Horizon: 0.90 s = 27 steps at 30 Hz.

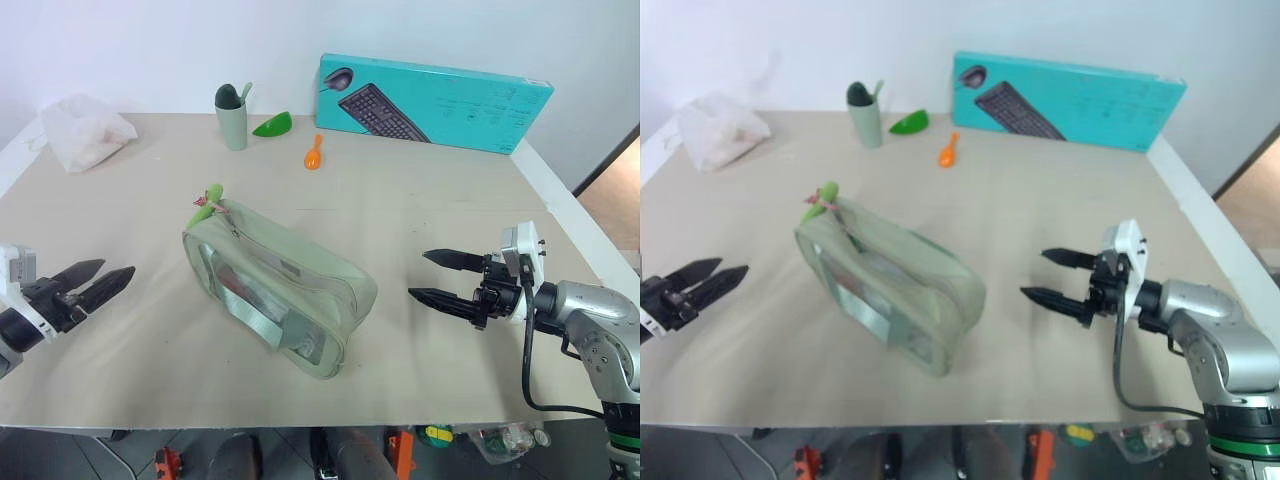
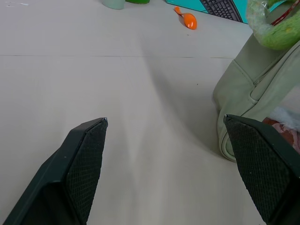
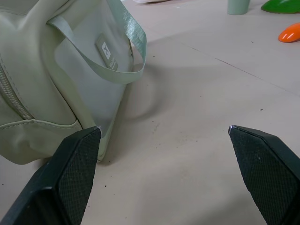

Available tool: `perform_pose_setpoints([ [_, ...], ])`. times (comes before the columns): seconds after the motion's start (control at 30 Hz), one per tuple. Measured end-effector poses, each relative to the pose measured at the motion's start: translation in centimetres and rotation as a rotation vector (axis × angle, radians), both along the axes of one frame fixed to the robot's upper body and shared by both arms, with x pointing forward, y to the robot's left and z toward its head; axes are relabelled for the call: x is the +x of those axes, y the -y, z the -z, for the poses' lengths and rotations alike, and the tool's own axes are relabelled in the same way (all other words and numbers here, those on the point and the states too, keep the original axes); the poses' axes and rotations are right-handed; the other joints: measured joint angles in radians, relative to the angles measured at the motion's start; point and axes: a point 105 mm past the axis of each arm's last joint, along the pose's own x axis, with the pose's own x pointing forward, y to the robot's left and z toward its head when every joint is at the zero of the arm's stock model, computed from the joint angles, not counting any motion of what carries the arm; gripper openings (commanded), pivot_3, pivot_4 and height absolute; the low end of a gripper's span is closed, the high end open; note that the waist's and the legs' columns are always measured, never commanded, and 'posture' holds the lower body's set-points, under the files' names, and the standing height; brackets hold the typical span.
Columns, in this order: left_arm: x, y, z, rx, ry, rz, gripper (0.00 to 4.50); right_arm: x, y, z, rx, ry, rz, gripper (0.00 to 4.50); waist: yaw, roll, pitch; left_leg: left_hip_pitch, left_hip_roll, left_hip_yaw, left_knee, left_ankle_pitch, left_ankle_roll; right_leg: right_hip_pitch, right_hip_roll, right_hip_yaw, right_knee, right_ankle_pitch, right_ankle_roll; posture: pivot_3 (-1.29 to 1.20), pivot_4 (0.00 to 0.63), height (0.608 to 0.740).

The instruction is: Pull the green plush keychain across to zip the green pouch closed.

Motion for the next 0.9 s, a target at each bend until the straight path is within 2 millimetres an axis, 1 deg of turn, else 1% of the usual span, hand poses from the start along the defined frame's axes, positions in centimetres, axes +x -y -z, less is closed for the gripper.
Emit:
perform_pose_setpoints([
  [0.1,0.2,0.2,-0.2,-0.013,0.014,0.009,4.1,0.0,0.0,0.0,-0.002,0.0,0.003,4.5,0.001,0.0,0.0,0.0,0.0,0.0,0.0,0.0,0.0,0.0,0.0,0.0,0.0,0.0,0.0,0.0,0.15,0.74],
  [0.2,1.0,1.9,-2.1,-0.107,0.097,0.088,4.1,0.2,-0.2,-0.3,-0.008,0.009,-0.006,4.5,0.007,0.0,0.0,0.0,0.0,0.0,0.002,0.0,0.0,0.0,0.001,-0.001,0.0,0.001,0.001,0.0,0.15,0.74],
  [0.3,0.3,3.7,-3.2,-0.109,0.133,0.2,4.1,0.2,-0.8,-1.5,-0.004,0.036,-0.034,4.5,0.003,0.0,0.0,0.0,0.0,0.001,0.002,0.0,0.0,0.0,0.001,0.001,0.0,0.001,0.001,0.0,0.15,0.74],
  [0.4,-0.4,5.3,-4.1,-0.111,0.165,0.297,4.1,0.0,-1.8,-4.0,0.037,0.089,-0.088,4.5,0.001,0.0,0.0,0.0,0.0,0.0,0.002,0.0,-0.001,0.0,0.001,0.001,0.0,0.001,0.001,0.0,0.15,0.74],
  [0.47,-0.8,6.2,-5.0,-0.116,0.195,0.347,4.1,-0.7,-2.7,-6.1,0.068,0.132,-0.149,4.5,0.001,0.0,0.0,0.0,0.0,-0.001,0.002,0.0,-0.001,0.0,0.002,0.0,0.0,0.001,0.001,0.0,0.15,0.74],
  [0.5,-1.2,6.9,-5.7,-0.123,0.22,0.394,4.1,-1.4,-3.5,-7.3,0.097,0.148,-0.2,4.5,0.001,0.0,0.0,0.0,0.001,-0.001,0.002,0.0,-0.001,0.0,0.002,0.0,0.0,0.001,0.001,0.0,0.15,0.74],
  [0.53,-1.6,7.4,-6.4,-0.126,0.241,0.434,4.1,-2.1,-4.1,-8.1,0.126,0.152,-0.244,4.5,0.002,0.0,0.0,0.0,0.001,-0.001,0.002,0.0,-0.001,0.0,0.002,0.0,0.0,0.001,0.001,0.0,0.15,0.74],
  [0.6,-2.7,8.7,-7.6,-0.111,0.27,0.53,4.1,-4.3,-5.6,-9.0,0.162,0.131,-0.372,4.5,0.002,0.0,0.0,0.0,0.002,-0.001,0.002,-0.001,-0.001,0.001,0.003,0.0,0.0,0.0,0.001,0.0,0.15,0.74],
  [0.63,-3.2,9.3,-8.1,-0.097,0.273,0.576,4.1,-5.5,-6.3,-8.9,0.149,0.116,-0.432,4.5,0.002,0.0,0.0,0.0,0.001,-0.001,0.002,-0.001,-0.001,0.001,0.002,0.0,0.0,0.0,0.001,0.0,0.15,0.74],
  [0.67,-3.6,9.8,-8.4,-0.072,0.273,0.611,4.1,-6.6,-6.9,-8.3,0.117,0.091,-0.483,4.5,0.005,0.0,0.0,0.0,0.001,-0.001,0.002,-0.001,-0.001,0.001,0.002,0.0,0.0,-0.001,0.002,0.0,0.15,0.74],
  [0.7,-3.8,10.1,-8.5,-0.052,0.263,0.631,4.1,-7.2,-7.1,-7.6,0.089,0.062,-0.51,4.5,0.005,0.0,0.0,0.0,0.001,-0.001,0.002,-0.001,-0.001,0.001,0.002,0.0,0.0,-0.001,0.002,0.0,0.15,0.74],
  [0.8,-4.1,10.4,-8.2,-0.039,0.241,0.657,4.1,-7.5,-7.2,-6.0,0.071,-0.019,-0.524,4.5,0.005,0.0,0.0,0.001,0.001,0.0,0.003,-0.001,-0.001,0.001,0.001,0.001,0.0,0.0,0.003,0.0,0.15,0.74],
  [0.9,-4.1,10.5,-8.2,-0.037,0.236,0.661,4.1,-7.7,-7.4,-4.4,0.008,-0.041,-0.532,4.5,0.006,0.0,0.0,0.001,0.001,-0.001,0.004,-0.001,-0.001,0.002,0.001,0.0,0.0,0.0,0.003,0.0,0.15,0.74],
])
